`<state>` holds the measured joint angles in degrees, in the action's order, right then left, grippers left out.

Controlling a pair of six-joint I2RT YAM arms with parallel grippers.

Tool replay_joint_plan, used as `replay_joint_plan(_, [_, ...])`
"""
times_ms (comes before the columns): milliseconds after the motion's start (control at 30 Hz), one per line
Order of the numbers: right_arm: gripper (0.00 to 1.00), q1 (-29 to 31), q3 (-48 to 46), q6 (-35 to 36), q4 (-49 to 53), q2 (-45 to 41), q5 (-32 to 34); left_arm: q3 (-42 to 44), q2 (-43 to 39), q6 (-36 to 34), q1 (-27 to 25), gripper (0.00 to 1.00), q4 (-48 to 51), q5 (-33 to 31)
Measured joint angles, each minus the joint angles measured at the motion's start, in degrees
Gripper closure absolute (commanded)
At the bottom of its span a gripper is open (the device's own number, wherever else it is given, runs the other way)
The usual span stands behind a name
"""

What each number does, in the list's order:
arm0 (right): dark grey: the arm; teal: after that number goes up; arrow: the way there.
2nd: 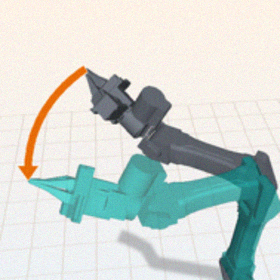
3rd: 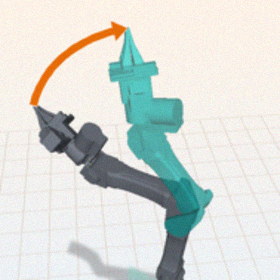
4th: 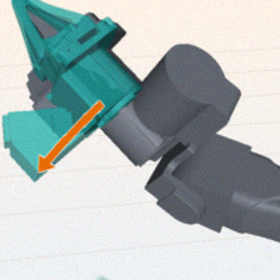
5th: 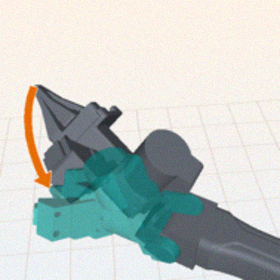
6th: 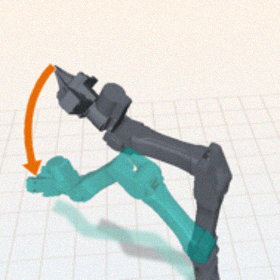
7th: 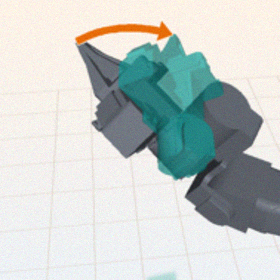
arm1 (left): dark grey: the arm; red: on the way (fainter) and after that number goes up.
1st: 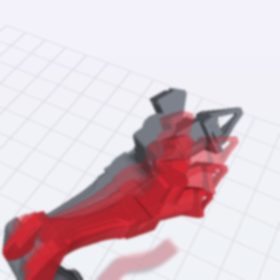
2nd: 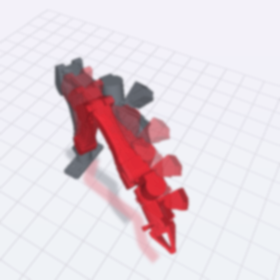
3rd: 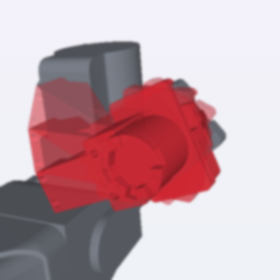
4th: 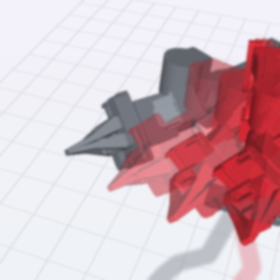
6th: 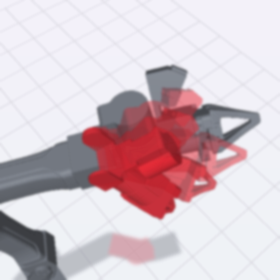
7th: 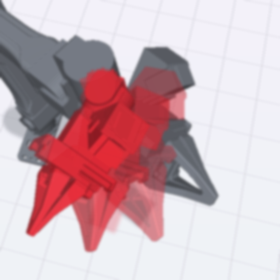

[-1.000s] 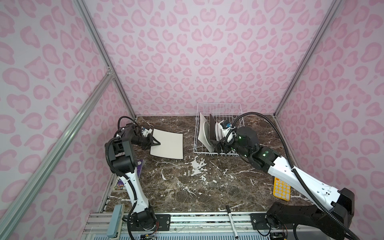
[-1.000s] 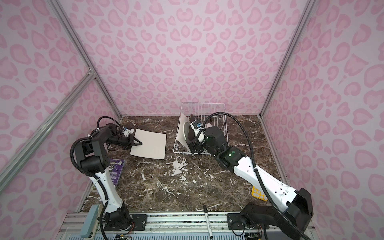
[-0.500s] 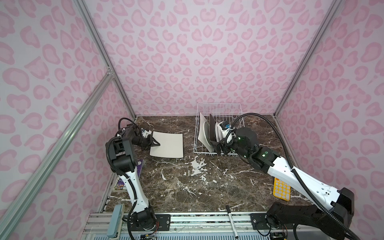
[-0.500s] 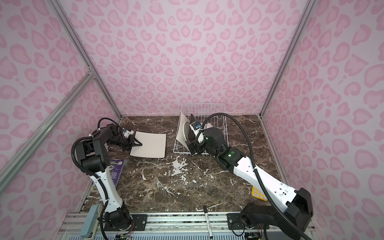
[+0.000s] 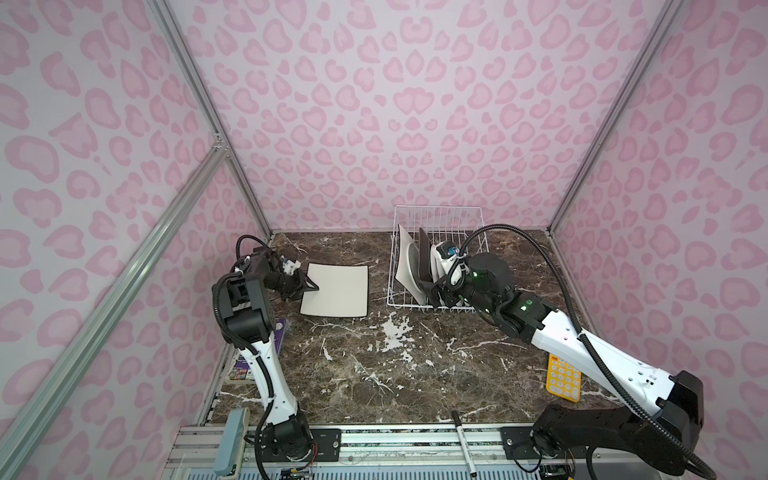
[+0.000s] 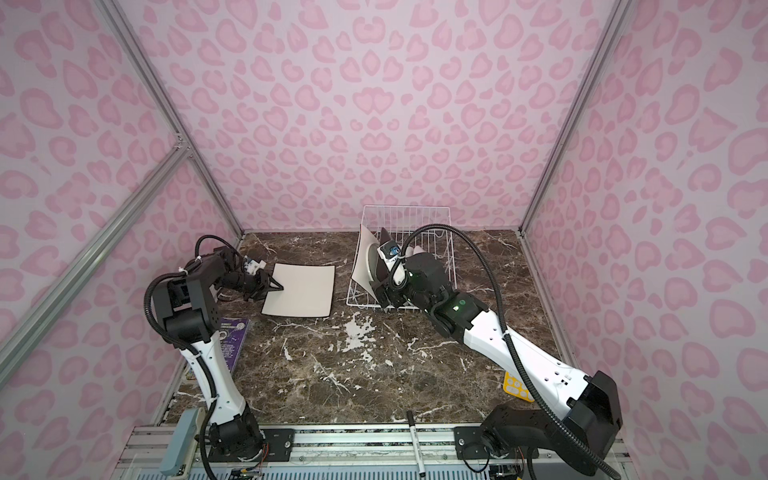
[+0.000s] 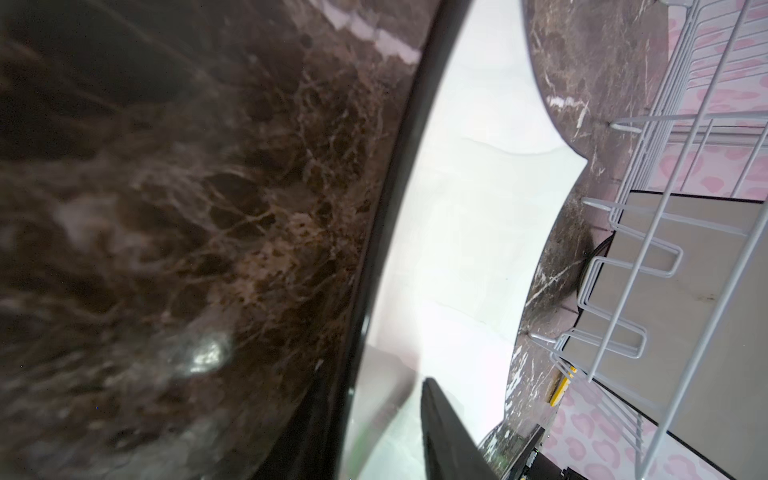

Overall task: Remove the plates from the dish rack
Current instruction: 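Open the left gripper to release the plate edge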

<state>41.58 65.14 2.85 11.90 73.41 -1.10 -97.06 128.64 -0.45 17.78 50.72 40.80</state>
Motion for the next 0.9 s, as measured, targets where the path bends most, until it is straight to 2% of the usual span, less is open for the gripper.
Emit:
replay_joint_plan(467, [0.00,-0.02,-1.20,0.79,-0.26,-1.51,1.31,-3.15,1.84,-0.74,-0.07,0.58,1.05,0.98])
replay_joint_plan(600, [0.01,-0.02,-1.77,0.79,-0.35,-2.16,1.70,-2.89,1.57,-0.39,-0.17,0.45,0.72,0.04])
replay_joint_plan(800, [0.01,-0.04,-2.03,0.76,-0.28,-2.64,2.56,-0.79,-3.67,1.66,-0.15,0.32,-0.63,-1.77])
replay_joint_plan(900, [0.01,-0.02,-2.08,0.72,-0.26,-3.02,2.58,-0.31,-7.26,3.61,-0.15,0.29,-1.88,-1.84])
